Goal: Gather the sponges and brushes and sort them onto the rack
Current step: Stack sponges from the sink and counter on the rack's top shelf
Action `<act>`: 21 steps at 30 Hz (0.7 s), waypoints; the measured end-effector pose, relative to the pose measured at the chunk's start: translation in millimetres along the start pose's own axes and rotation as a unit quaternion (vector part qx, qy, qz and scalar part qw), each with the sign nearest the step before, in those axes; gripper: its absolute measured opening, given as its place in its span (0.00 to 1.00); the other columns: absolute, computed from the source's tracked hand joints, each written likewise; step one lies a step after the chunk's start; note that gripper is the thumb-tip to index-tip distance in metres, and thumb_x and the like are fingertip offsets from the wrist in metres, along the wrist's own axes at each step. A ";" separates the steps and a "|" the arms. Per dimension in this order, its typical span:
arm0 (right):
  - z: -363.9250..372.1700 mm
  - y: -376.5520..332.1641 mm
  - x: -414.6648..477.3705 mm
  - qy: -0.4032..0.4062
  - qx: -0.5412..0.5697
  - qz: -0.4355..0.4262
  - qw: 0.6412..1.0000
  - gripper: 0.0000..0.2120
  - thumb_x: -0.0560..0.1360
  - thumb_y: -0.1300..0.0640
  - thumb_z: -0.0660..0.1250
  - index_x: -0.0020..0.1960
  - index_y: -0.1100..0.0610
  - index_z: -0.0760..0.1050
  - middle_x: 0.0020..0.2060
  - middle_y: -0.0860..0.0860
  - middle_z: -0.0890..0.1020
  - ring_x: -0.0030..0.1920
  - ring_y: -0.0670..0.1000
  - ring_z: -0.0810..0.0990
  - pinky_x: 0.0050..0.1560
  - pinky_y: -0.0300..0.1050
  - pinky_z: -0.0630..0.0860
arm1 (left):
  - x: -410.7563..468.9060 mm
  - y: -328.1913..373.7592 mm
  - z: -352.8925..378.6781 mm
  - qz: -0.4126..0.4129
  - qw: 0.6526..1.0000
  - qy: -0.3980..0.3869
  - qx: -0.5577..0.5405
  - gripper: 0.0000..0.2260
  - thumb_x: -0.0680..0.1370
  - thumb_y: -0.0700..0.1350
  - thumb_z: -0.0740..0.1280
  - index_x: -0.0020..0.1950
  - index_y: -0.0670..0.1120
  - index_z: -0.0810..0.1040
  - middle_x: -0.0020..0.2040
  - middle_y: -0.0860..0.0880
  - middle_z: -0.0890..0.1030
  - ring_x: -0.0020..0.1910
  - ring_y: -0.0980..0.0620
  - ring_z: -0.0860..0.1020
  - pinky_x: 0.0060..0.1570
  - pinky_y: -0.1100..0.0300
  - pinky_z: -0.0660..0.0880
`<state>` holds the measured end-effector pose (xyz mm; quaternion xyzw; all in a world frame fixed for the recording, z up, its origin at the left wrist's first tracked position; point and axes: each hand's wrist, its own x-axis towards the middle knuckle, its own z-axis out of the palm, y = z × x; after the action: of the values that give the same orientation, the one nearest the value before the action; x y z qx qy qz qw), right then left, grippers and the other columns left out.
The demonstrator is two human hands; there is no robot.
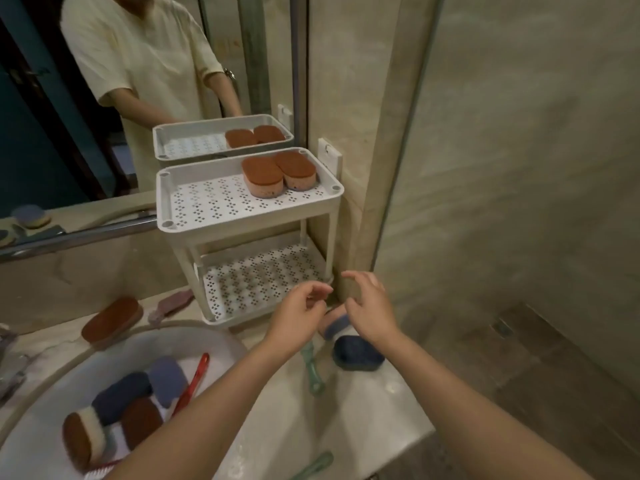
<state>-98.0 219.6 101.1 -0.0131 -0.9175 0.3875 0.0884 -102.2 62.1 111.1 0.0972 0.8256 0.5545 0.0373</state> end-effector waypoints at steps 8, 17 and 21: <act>16.5 46.9 -26.4 -0.140 -0.095 0.087 0.982 0.26 0.72 0.59 0.64 0.70 0.54 0.70 0.68 0.55 0.72 0.68 0.56 0.69 0.67 0.45 0.68 | -15.6 -30.2 34.1 -0.171 0.978 -0.120 -0.009 0.08 0.77 0.36 0.63 0.56 0.43 0.75 0.49 0.45 0.78 0.47 0.51 0.76 0.52 0.59 0.72; 34.8 75.6 -30.1 -0.244 -0.208 0.084 0.943 0.29 0.72 0.53 0.67 0.72 0.49 0.65 0.66 0.51 0.72 0.70 0.55 0.66 0.68 0.53 0.65 | -20.5 -46.6 42.0 -0.256 0.957 -0.137 0.004 0.11 0.79 0.38 0.61 0.62 0.42 0.74 0.49 0.45 0.77 0.40 0.55 0.75 0.32 0.72 0.69; 42.7 86.2 -35.0 -0.259 -0.246 0.077 0.931 0.31 0.75 0.55 0.63 0.76 0.46 0.59 0.73 0.49 0.64 0.76 0.55 0.56 0.74 0.57 0.53 | -21.7 -56.9 45.7 -0.282 0.950 -0.135 0.002 0.12 0.79 0.39 0.62 0.62 0.41 0.74 0.50 0.45 0.77 0.40 0.55 0.75 0.33 0.73 0.70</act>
<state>-74.7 246.4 5.1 -0.0046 -0.9712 0.1457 -0.1884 -80.0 78.4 40.1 -0.0657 0.8077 0.5018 0.3026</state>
